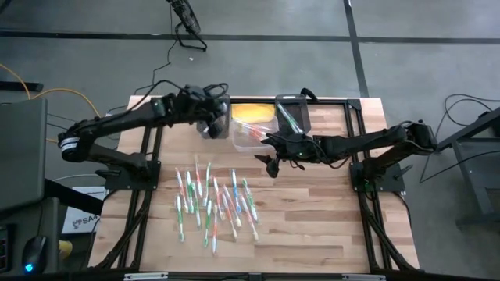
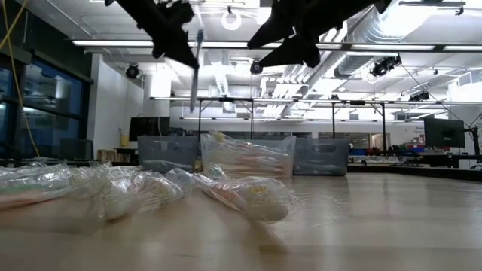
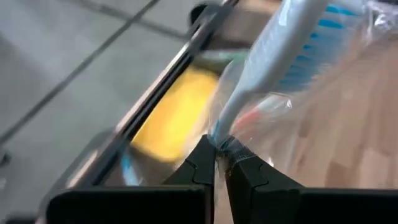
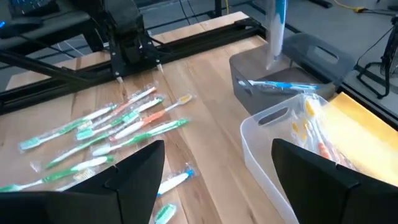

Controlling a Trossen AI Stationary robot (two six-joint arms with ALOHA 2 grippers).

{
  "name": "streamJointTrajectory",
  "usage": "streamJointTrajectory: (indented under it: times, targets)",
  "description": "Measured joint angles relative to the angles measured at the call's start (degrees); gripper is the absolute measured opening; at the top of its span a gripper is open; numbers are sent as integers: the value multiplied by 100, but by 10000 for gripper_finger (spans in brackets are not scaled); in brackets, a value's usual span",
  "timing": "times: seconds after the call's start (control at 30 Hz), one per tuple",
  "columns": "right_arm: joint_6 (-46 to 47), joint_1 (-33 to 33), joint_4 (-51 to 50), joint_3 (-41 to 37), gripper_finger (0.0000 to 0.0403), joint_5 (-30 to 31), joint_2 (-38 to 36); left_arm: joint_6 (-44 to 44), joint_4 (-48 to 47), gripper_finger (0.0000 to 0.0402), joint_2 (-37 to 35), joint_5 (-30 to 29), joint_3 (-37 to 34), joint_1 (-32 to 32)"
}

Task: Pick & Place Toothbrushes
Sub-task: Put the blue toothbrush into the left black bin

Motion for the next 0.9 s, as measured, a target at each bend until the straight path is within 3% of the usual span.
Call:
streamJointTrajectory:
  times: [0.1, 0.27, 0.43, 0.6, 0.77, 0.9]
  targets:
    - [5, 0, -1, 1, 291, -2, 0, -226, -224, 8, 41, 62, -11, 452]
    - [9, 0, 2, -1, 291, -2, 0, -478, -404, 8, 261, 1088, -16, 1306]
    - [3, 0, 11, 0, 291, 0, 0, -533, -581, 8, 700, 1239, -2, 1925]
    - [-2, 0, 20, -1, 291, 0, 7, -391, -1611, 8, 1320, 1387, 823, 2275]
    - [-4, 0, 24, -1, 291, 0, 7, -124, -2794, 8, 2001, 1383, 1870, 2221]
    - [-4, 0, 24, 1, 291, 0, 7, -107, -3309, 8, 2537, 1266, 2303, 2190]
